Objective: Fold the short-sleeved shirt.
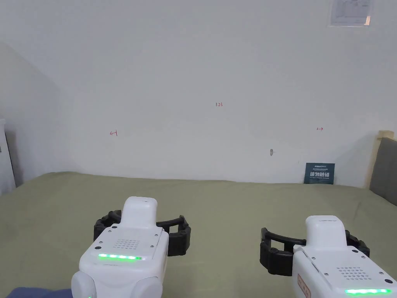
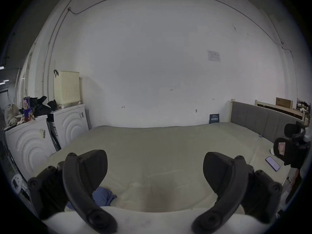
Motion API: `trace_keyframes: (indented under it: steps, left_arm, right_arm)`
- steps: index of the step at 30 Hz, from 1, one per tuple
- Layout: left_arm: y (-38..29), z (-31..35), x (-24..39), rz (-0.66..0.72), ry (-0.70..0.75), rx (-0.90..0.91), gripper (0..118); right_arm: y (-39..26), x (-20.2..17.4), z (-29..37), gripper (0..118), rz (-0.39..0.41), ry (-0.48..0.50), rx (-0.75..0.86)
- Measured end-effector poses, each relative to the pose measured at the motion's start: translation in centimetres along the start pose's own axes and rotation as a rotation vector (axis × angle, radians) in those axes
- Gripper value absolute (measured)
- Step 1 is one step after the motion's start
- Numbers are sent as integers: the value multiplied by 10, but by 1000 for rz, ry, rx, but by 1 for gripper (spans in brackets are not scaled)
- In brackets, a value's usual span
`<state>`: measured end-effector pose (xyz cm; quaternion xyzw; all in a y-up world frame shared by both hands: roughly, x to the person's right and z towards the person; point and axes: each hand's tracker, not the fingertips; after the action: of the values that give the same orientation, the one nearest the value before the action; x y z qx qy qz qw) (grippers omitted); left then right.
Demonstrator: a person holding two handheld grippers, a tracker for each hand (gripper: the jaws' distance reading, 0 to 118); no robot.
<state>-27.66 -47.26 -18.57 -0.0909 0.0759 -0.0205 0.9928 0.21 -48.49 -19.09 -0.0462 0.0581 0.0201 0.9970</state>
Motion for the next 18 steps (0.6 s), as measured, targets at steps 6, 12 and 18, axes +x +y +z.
trace_keyframes:
  steps: [6,12,18]
  left_arm:
    - [1,3,-2,-20,-69,-2,117]
    - [13,6,-2,35,-36,-67,116]
    - [17,13,-8,64,-79,-64,117]
  right_arm:
    - [5,-2,-5,118,-4,-35,-7]
    - [13,-5,-5,118,9,33,-31]
    - [25,-19,-5,118,60,-101,-148]
